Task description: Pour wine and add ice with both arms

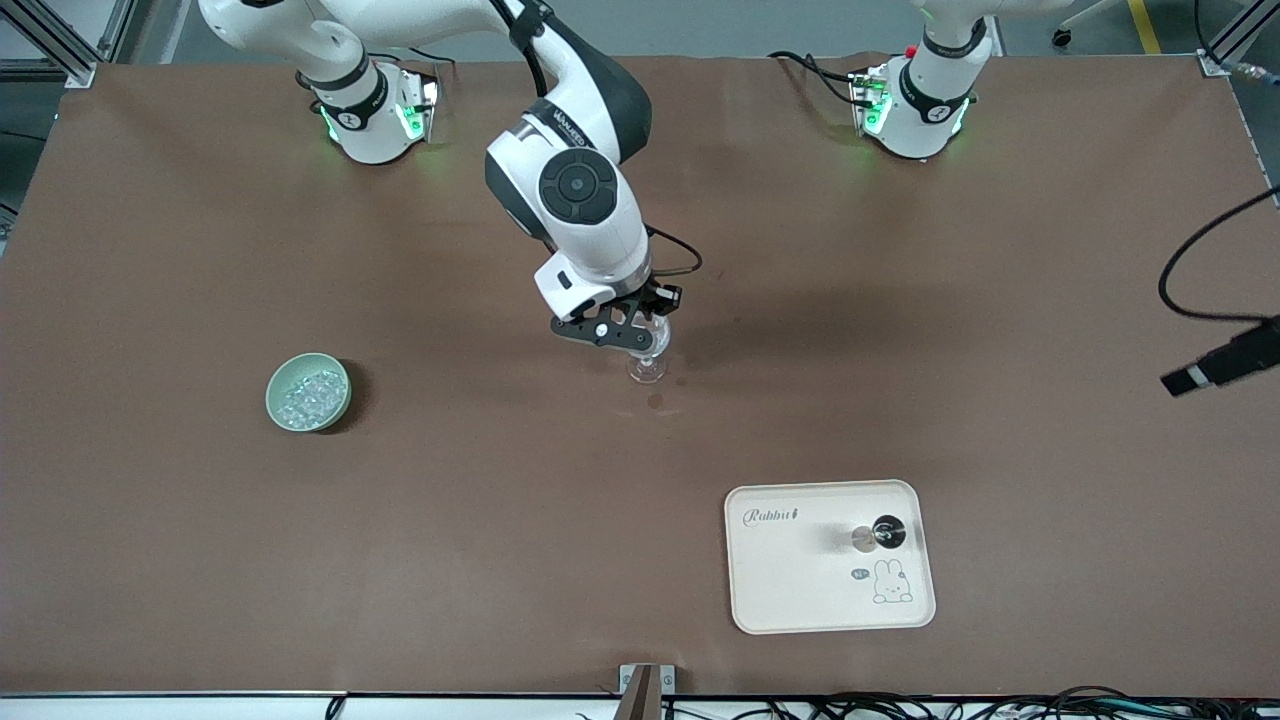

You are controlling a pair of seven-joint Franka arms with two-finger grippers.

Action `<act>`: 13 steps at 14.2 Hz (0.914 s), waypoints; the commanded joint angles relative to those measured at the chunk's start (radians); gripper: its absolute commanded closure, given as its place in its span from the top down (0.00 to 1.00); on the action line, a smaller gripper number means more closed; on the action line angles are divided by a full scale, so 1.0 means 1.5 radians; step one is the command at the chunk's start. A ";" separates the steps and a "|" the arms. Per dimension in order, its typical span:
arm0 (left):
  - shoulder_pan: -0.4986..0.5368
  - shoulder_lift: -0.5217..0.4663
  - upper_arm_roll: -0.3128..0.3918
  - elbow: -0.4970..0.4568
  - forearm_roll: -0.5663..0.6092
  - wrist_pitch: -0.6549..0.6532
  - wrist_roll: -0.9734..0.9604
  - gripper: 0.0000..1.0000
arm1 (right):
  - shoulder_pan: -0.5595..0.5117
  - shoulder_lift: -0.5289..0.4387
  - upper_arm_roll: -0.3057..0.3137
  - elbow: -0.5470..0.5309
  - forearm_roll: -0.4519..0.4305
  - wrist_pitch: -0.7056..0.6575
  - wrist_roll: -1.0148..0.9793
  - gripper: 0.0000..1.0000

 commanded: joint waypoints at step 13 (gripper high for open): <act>-0.041 -0.292 -0.115 -0.277 0.194 0.014 0.153 1.00 | -0.050 -0.095 -0.051 0.007 -0.115 -0.053 -0.027 1.00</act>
